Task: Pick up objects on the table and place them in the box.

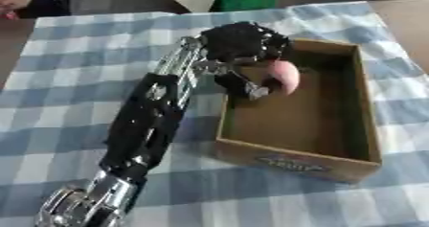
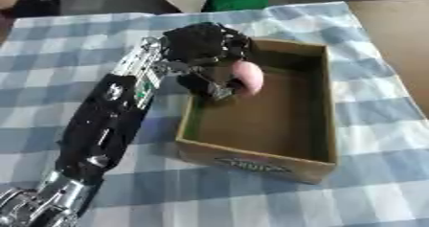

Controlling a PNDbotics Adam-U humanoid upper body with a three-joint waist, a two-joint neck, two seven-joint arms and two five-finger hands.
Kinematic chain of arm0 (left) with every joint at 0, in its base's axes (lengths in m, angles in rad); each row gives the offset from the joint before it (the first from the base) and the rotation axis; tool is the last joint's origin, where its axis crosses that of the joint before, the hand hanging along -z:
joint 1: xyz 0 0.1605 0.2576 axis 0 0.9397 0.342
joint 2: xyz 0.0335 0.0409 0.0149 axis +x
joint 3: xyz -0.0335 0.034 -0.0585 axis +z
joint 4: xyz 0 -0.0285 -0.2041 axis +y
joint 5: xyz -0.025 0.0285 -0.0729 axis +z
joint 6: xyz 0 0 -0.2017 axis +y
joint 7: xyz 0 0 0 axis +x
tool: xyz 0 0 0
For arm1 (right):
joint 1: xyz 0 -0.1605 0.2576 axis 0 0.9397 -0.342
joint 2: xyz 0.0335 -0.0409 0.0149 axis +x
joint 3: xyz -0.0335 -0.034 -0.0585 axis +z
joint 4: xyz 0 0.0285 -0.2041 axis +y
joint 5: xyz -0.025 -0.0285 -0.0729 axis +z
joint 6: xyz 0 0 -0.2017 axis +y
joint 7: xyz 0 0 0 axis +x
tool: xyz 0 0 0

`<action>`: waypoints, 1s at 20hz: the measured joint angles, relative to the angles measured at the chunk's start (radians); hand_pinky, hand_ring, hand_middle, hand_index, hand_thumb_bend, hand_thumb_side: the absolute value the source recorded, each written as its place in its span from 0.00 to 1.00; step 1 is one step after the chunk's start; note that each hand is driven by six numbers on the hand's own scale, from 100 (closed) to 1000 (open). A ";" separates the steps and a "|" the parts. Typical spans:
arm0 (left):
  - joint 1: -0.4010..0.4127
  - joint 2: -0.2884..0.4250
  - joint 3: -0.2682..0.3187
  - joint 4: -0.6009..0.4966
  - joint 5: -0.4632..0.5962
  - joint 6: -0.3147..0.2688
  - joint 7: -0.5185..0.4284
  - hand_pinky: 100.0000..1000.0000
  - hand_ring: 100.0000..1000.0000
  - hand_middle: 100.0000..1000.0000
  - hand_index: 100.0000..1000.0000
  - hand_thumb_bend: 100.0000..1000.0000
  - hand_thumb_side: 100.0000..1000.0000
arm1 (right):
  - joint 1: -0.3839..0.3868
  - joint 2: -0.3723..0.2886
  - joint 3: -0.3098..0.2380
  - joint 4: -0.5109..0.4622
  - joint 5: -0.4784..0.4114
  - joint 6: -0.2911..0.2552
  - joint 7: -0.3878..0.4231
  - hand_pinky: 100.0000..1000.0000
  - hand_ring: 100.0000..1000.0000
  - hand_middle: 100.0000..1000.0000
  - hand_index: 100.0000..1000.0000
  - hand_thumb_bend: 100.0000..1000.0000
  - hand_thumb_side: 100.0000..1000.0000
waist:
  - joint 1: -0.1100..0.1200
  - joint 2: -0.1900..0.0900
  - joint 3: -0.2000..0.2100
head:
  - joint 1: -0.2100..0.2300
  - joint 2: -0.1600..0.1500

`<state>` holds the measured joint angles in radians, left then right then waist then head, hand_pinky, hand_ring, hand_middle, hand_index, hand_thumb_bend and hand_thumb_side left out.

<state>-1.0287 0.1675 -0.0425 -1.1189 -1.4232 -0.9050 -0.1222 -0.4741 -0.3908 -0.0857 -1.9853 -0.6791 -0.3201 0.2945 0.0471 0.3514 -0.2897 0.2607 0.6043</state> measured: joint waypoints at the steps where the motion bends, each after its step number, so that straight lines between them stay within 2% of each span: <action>1: 0.000 -0.001 -0.005 0.004 -0.010 -0.001 0.002 0.50 0.81 0.85 0.83 0.56 0.77 | 0.000 0.001 0.000 0.000 0.000 0.000 0.000 0.85 0.86 0.52 0.86 0.00 1.00 | 0.000 0.000 0.000 | 0.000 0.000; 4: 0.000 -0.002 -0.008 0.005 -0.037 -0.001 0.016 0.52 0.83 0.87 0.88 0.80 0.84 | 0.000 0.004 0.000 0.000 0.000 0.001 -0.001 0.85 0.85 0.52 0.86 0.00 1.00 | -0.001 0.000 -0.001 | -0.001 0.000; 8: 0.004 -0.002 0.005 -0.003 -0.069 -0.002 0.073 0.54 0.84 0.87 0.91 0.94 0.95 | 0.000 0.008 0.000 0.000 0.000 0.001 -0.001 0.85 0.85 0.52 0.86 0.00 1.00 | -0.005 0.000 -0.001 | -0.001 0.000; 10: 0.005 -0.001 0.018 -0.013 -0.089 -0.002 0.117 0.53 0.83 0.86 0.90 0.95 0.96 | 0.000 0.008 0.000 0.000 0.000 0.001 -0.001 0.85 0.85 0.52 0.86 0.00 1.00 | -0.005 0.000 -0.001 | -0.001 0.000; 15: 0.008 -0.001 0.057 -0.022 -0.134 -0.002 0.233 0.49 0.79 0.81 0.86 0.88 1.00 | 0.000 0.008 0.000 0.000 0.000 0.001 -0.003 0.85 0.85 0.52 0.86 0.00 1.00 | -0.006 0.000 -0.001 | -0.004 0.000; 17: 0.011 -0.001 0.083 -0.020 -0.126 0.001 0.280 0.47 0.75 0.77 0.84 0.82 1.00 | 0.001 0.008 -0.001 0.000 -0.001 -0.003 -0.008 0.84 0.85 0.52 0.86 0.00 1.00 | -0.007 0.000 -0.001 | -0.005 0.000; 20: 0.016 0.000 0.122 -0.010 -0.071 0.030 0.339 0.45 0.72 0.74 0.82 0.81 1.00 | 0.002 0.008 -0.005 0.000 -0.008 -0.014 -0.018 0.84 0.84 0.53 0.85 0.00 1.00 | -0.007 -0.001 0.000 | -0.008 0.000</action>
<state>-1.0126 0.1671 0.0790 -1.1293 -1.4947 -0.8753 0.2166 -0.4724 -0.3829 -0.0911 -1.9853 -0.6870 -0.3341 0.2769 0.0398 0.3500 -0.2895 0.2532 0.6044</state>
